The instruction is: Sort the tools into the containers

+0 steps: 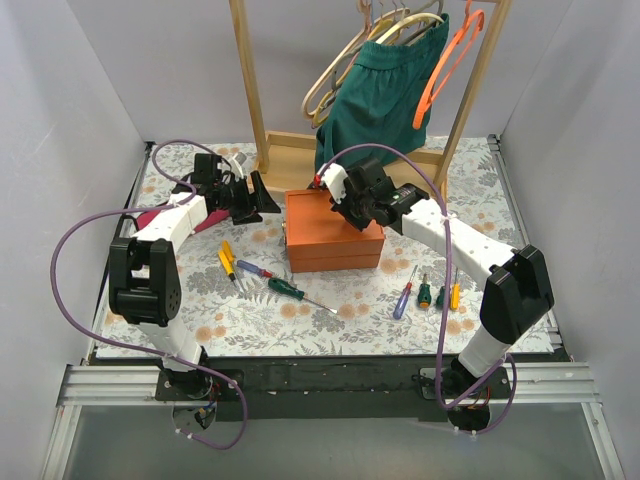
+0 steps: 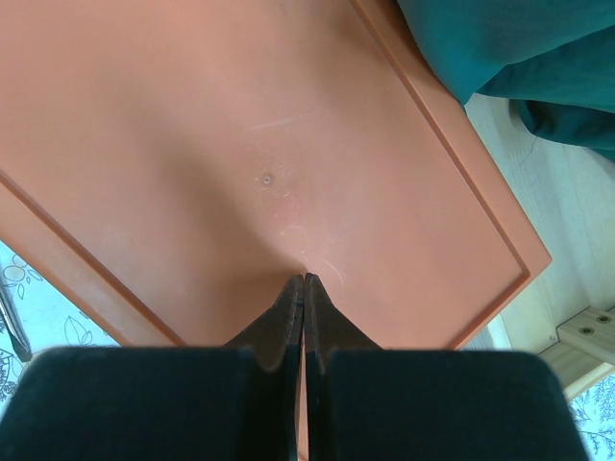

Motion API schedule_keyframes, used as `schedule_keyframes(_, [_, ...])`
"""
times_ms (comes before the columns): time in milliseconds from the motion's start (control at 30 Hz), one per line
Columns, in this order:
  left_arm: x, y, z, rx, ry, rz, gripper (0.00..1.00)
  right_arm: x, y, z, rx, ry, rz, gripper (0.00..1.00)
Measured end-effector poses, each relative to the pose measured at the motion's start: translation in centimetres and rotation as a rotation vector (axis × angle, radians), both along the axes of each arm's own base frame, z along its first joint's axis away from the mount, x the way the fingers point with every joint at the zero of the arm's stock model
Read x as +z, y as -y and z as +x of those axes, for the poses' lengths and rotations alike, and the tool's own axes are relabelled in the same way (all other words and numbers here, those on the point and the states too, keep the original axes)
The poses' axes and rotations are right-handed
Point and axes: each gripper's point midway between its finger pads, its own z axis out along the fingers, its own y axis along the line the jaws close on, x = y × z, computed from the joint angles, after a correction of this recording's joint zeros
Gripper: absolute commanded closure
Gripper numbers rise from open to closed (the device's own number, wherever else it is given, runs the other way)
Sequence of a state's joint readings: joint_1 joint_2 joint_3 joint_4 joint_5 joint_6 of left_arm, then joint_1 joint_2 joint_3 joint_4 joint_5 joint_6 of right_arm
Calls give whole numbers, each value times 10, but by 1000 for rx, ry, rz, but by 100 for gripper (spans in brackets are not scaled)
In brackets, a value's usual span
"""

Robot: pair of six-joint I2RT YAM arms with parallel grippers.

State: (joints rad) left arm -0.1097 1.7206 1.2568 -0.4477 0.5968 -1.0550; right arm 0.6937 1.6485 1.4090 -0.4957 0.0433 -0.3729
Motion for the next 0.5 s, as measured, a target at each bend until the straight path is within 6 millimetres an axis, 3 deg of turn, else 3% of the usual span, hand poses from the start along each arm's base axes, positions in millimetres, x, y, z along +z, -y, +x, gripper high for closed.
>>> schedule_keyframes(167, [1, 15, -8, -54, 0, -13, 29, 0, 0, 1, -3, 3, -1, 99])
schedule_keyframes(367, [-14, 34, -28, -115, -28, 31, 30, 0, 2, 4, -8, 8, -5, 99])
schedule_keyframes(500, [-19, 35, -34, -117, -40, 62, 30, -1, 4, 6, -12, 14, -8, 99])
